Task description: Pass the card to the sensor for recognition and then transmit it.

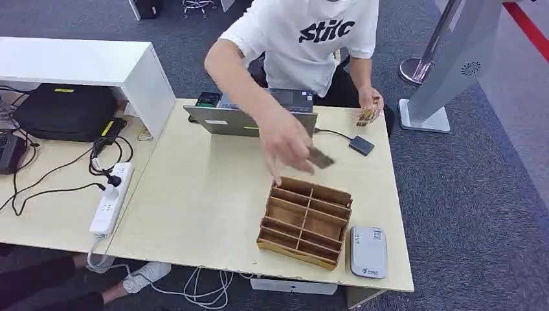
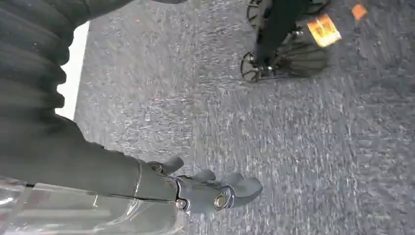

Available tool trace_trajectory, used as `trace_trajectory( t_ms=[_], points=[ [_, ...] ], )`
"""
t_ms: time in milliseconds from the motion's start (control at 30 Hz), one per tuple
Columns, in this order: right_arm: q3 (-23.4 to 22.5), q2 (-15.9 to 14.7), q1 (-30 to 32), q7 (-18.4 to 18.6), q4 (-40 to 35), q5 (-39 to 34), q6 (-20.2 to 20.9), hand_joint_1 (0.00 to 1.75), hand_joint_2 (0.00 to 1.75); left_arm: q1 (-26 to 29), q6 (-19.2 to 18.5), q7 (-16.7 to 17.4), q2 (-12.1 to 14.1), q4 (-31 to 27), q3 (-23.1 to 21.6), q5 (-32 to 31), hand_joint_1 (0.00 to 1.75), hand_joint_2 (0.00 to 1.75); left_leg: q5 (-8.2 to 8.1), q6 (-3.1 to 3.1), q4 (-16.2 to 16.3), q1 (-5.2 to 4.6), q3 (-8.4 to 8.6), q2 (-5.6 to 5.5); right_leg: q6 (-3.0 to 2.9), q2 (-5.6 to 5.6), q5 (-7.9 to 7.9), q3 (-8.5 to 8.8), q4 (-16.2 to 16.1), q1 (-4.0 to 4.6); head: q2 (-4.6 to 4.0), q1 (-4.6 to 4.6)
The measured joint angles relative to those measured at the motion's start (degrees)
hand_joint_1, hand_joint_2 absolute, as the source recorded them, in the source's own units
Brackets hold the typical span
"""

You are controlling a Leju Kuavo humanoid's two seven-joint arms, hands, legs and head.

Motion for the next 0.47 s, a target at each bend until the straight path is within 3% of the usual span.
trace_trajectory(
  t_ms=[167,233,333,367,400,467],
  points=[
    [0.33,0.02,-0.05,3.11,0.31,2.86,5.53,1.59,1.75,-0.06,-0.79,-1.12,0.07,0.0,-0.17,-0.59,1.75,1.75,0.0,0.0,0.0,0.0,0.01,0.0,0.0,0.0,0.0,0.0,0.01,0.0,0.0,0.0],
    [0.46,0.04,-0.02,3.65,0.44,3.23,5.81,1.41,1.75,-0.06,-0.9,-1.51,0.04,0.0,-0.39,-0.81,1.75,1.75,0.0,0.0,-0.01,0.01,0.02,0.01,0.0,0.01,0.0,0.0,0.01,0.01,0.0,0.0],
    [0.66,0.28,-0.01,3.43,0.55,3.91,5.29,1.29,1.75,-0.13,-0.74,-1.49,0.04,0.0,-0.59,-0.79,1.75,1.75,0.0,0.0,-0.01,0.01,0.02,0.0,0.0,0.0,0.0,0.0,0.01,0.01,0.0,0.0],
    [0.66,0.28,-0.02,3.15,0.55,4.02,4.89,1.13,1.75,-0.13,-0.7,-1.36,0.04,0.0,-0.61,-0.77,1.75,1.75,0.0,-0.01,-0.01,0.01,0.02,0.0,0.0,0.0,0.0,0.0,0.01,0.02,0.0,0.0],
    [0.66,0.28,-0.04,3.04,0.55,4.09,4.74,0.82,1.75,-0.13,-0.68,-1.29,0.04,0.0,-0.7,-0.77,1.75,1.75,0.0,-0.01,-0.01,0.01,0.02,0.01,0.0,0.01,0.0,0.0,0.01,0.02,0.0,0.0],
    [0.66,0.28,-0.03,2.78,0.55,4.15,4.68,0.56,1.75,-0.15,-0.66,-1.2,0.02,0.0,-0.83,-0.72,1.75,1.75,0.0,0.0,-0.01,0.01,0.01,0.0,0.0,0.0,0.0,0.01,0.01,0.02,0.0,0.02]
  ],
)
